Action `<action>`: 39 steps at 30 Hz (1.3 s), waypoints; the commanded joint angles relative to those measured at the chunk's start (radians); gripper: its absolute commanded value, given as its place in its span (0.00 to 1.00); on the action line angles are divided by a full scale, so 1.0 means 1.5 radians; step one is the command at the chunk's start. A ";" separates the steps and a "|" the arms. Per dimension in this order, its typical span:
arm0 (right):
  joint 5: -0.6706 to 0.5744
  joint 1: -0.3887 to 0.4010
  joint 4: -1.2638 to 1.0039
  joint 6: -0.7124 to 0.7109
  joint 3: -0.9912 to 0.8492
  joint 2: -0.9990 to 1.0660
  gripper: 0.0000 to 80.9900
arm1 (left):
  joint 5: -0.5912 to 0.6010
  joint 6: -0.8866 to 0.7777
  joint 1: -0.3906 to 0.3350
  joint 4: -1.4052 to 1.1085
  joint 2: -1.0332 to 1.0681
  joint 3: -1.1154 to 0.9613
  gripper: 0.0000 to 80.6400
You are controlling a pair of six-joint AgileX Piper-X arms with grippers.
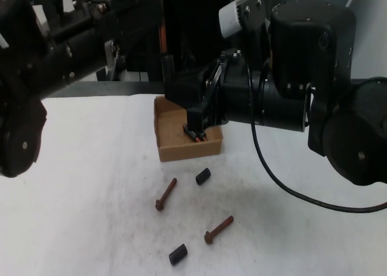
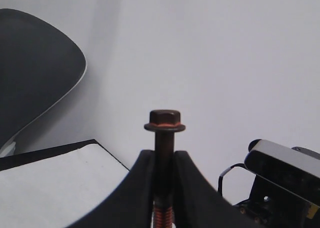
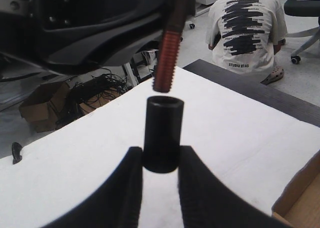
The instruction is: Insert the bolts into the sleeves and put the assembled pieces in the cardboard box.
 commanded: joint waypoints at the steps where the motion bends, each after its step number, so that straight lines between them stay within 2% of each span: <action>1: -0.005 0.001 -0.015 0.000 -0.005 -0.003 0.01 | -0.002 -0.001 -0.003 -0.013 -0.002 -0.008 0.00; 39: -0.005 0.001 -0.015 0.005 -0.007 -0.003 0.01 | 0.002 0.014 -0.001 0.009 -0.002 -0.008 0.00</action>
